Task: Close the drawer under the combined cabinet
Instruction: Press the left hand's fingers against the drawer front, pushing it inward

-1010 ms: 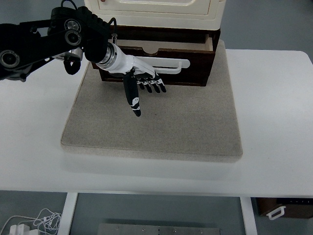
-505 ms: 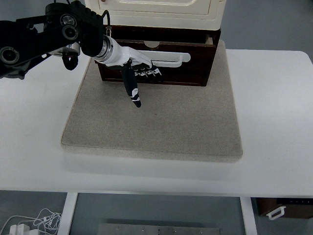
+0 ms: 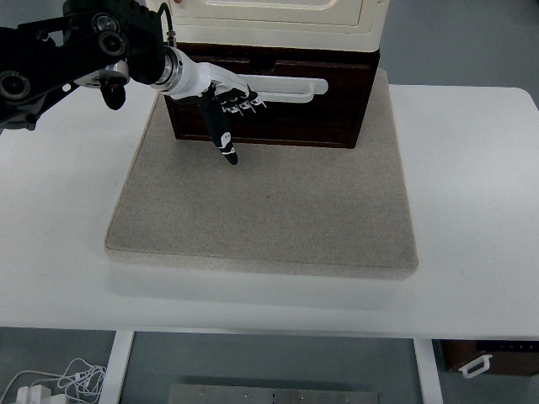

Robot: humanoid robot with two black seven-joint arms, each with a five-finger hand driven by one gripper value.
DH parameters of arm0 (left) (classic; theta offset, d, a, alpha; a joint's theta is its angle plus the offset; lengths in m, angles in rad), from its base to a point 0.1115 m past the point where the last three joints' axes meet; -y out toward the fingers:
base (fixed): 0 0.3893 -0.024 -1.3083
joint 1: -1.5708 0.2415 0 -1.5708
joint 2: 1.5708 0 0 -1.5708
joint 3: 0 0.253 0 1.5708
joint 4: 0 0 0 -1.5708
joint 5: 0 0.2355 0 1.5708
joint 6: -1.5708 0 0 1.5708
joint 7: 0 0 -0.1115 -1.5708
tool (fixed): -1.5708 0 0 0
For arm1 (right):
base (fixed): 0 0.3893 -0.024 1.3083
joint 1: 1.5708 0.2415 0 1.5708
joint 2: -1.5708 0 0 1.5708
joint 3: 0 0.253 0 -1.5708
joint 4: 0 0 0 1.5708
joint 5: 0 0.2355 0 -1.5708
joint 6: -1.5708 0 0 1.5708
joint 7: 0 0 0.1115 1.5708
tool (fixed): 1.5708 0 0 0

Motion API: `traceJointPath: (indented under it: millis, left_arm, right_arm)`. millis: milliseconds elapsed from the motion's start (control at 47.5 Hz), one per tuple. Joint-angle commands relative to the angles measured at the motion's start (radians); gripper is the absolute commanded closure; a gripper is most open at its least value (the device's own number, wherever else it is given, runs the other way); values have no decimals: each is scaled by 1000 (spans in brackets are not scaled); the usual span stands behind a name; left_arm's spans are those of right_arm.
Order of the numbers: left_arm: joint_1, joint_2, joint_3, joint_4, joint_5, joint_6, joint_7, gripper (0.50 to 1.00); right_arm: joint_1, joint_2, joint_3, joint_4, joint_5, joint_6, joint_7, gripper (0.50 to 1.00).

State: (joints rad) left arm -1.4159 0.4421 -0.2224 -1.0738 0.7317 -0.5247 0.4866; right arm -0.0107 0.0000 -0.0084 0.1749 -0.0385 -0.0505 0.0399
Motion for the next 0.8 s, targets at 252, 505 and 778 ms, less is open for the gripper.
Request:
traceJointPath:
  millis: [252, 505, 778]
  left_arm:
    - [14, 3, -3, 22, 0, 2, -5, 519]
    - [14, 6, -5, 29, 0, 3, -5, 519]
    - [14, 7, -6, 43, 0, 3, -11, 521]
  right_arm:
    - [0, 0, -1, 0, 0, 1, 0, 548]
    - [0, 0, -1, 0, 0, 0, 0, 548]
    - [0, 0, -1, 0, 0, 0, 0, 548]
